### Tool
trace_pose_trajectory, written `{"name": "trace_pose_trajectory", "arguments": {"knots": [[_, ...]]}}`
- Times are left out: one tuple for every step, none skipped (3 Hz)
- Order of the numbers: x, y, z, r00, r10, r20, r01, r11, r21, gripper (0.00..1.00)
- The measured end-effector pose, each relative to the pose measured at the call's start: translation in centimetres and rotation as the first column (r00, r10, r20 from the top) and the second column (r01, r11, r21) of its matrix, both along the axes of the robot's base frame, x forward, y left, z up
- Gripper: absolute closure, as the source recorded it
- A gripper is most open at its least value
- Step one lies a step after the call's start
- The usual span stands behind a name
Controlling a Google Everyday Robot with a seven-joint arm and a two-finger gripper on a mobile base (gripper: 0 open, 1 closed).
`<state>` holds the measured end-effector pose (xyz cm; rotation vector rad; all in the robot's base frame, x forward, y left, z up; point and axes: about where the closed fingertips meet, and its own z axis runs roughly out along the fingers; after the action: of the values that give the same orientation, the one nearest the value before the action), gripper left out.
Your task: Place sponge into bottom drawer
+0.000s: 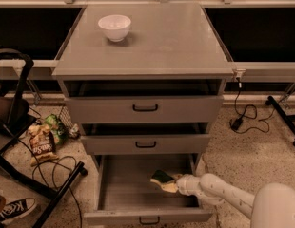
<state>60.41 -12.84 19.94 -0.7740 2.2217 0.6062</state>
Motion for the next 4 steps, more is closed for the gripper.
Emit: {"name": "trace_pose_trajectory", "arguments": {"knots": [[0.00,0.00,0.00,1.0000,0.000,0.000,0.000,1.000,0.000,0.36],[0.00,0.01,0.00,1.0000,0.000,0.000,0.000,1.000,0.000,0.05],[0.00,0.02,-0.01,1.0000,0.000,0.000,0.000,1.000,0.000,0.00],[0.00,0.02,-0.01,1.0000,0.000,0.000,0.000,1.000,0.000,0.00]]}}
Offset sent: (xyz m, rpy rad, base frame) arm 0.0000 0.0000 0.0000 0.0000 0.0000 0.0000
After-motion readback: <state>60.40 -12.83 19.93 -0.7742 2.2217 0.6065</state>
